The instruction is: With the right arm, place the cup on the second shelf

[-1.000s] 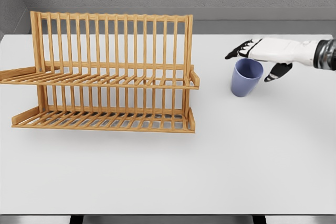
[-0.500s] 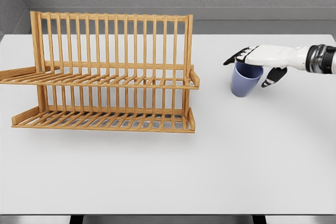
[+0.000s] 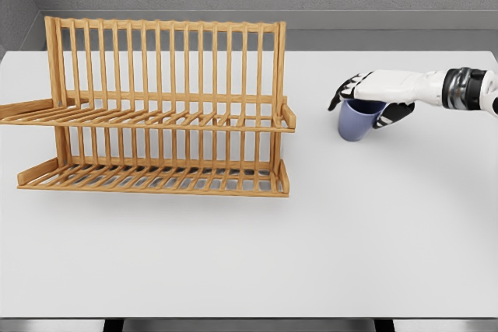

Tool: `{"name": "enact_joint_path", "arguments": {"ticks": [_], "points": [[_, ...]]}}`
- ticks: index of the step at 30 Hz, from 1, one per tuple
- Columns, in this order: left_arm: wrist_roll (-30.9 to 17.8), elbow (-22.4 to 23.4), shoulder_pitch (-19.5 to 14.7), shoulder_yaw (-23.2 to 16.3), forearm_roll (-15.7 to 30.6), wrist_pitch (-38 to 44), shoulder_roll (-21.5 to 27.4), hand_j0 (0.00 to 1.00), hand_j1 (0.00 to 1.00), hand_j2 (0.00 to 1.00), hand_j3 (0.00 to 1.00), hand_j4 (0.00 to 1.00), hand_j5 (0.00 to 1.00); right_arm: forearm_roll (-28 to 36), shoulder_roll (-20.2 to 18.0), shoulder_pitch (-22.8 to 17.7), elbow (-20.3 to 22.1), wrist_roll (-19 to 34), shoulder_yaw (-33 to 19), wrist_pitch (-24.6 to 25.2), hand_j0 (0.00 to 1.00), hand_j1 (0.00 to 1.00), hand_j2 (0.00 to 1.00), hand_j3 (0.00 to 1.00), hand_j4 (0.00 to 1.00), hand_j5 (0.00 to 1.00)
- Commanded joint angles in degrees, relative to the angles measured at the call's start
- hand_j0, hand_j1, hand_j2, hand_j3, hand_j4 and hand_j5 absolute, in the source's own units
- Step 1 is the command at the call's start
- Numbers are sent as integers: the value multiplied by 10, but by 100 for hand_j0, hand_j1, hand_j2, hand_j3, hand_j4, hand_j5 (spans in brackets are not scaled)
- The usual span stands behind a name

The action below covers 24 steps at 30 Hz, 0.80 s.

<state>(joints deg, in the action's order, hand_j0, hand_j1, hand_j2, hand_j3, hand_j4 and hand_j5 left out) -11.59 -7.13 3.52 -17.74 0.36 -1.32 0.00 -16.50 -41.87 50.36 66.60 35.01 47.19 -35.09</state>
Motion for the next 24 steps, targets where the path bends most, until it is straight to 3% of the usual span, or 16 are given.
{"name": "enact_joint_path", "arguments": {"ticks": [1,18,24], "points": [[0,0,0,0,0,0,0,100,100,100,100,100,100,2,0,0,1,0,1,1,69,69,69,69,69,69],[0,0,0,0,0,0,0,100,100,100,100,100,100,9,-12,22,47,0,-7,1,67,67,67,67,67,67],[0,0,-1,0,0,0,0,100,100,100,100,100,100,8,-29,22,73,0,-45,1,67,67,67,67,67,67]]}}
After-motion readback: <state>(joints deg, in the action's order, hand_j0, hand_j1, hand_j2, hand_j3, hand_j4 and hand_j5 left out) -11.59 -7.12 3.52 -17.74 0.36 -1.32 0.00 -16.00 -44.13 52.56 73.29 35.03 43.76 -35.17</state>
